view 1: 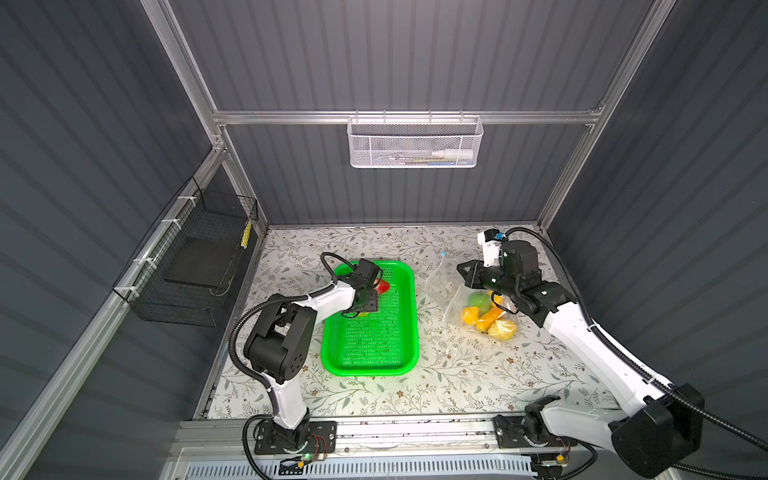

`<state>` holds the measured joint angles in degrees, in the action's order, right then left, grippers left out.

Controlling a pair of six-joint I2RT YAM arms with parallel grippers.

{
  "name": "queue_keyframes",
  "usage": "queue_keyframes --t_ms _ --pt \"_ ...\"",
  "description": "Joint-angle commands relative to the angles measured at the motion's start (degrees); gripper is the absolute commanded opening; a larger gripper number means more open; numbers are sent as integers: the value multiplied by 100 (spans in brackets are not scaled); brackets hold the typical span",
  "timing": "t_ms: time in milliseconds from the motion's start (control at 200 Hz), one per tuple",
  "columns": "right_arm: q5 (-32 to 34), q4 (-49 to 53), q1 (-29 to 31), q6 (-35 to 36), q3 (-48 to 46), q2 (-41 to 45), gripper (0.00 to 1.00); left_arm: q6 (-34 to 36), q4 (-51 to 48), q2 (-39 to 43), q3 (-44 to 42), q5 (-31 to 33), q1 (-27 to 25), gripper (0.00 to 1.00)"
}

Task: Place the food in the zip-top bag and seal the zipper
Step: 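Grasp the pale green pear with the left gripper and lift it, then carry the pale green pear with the left gripper to the bag mouth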

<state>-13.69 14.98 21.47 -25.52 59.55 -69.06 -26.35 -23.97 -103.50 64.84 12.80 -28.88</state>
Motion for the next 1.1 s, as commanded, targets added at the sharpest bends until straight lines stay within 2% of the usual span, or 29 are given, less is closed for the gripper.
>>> queue_keyframes --t_ms 0,305,595,745,810,860,1096 --pt "15 28 32 3 92 -11 11 -9 -62 333 -169 -50 14 63" --pt "2 -31 32 -21 112 -31 11 -92 -147 1234 -226 -272 -62 62" --pt "-20 -85 32 -57 101 -48 11 74 1014 2217 -243 -1178 -418 62" --pt "-19 -94 37 -67 68 -29 10 603 1516 2224 -26 -1693 -837 62" --pt "-19 -78 32 -50 66 -12 5 806 1700 2169 93 -2001 -1014 62" --pt "-11 -79 32 -42 57 2 0 820 1921 2111 126 -2357 -1064 62" --pt "-4 -137 32 -50 -49 90 0 763 2545 1597 442 -3495 -1180 61"
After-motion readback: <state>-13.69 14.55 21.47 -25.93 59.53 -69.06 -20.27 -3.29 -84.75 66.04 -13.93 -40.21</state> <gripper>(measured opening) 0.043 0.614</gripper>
